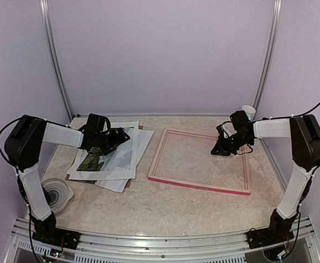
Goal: Put the photo into the frame
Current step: Adjust the glass panel to frame the body.
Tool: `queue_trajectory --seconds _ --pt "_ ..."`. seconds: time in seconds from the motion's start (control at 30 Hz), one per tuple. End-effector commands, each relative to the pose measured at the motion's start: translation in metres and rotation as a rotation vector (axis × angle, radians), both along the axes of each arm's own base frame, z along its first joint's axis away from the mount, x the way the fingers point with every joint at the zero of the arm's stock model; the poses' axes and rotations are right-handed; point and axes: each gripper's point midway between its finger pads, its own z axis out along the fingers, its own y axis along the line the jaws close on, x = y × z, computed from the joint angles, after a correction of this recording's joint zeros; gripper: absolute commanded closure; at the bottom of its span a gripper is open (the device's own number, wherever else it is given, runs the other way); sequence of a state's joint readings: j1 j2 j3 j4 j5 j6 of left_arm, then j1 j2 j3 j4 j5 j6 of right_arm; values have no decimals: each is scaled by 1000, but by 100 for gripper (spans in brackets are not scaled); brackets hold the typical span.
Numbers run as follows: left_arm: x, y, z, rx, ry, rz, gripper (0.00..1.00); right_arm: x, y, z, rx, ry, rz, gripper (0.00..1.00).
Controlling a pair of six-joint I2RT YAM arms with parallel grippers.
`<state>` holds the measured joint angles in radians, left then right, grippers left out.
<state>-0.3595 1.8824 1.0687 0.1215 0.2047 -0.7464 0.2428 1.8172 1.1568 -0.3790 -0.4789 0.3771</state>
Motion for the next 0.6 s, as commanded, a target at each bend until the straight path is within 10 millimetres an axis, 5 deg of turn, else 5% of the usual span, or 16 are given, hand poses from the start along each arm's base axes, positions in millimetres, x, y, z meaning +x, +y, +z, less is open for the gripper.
queue_trajectory --seconds 0.0,0.27,0.57 --pt "2 -12 -4 13 -5 -51 4 6 -10 -17 -66 20 15 91" --pt "-4 -26 -13 40 10 -90 4 29 -14 -22 -124 6 -2 85" --pt "-6 -28 -17 45 18 -98 4 16 -20 -9 -112 -4 -51 53"
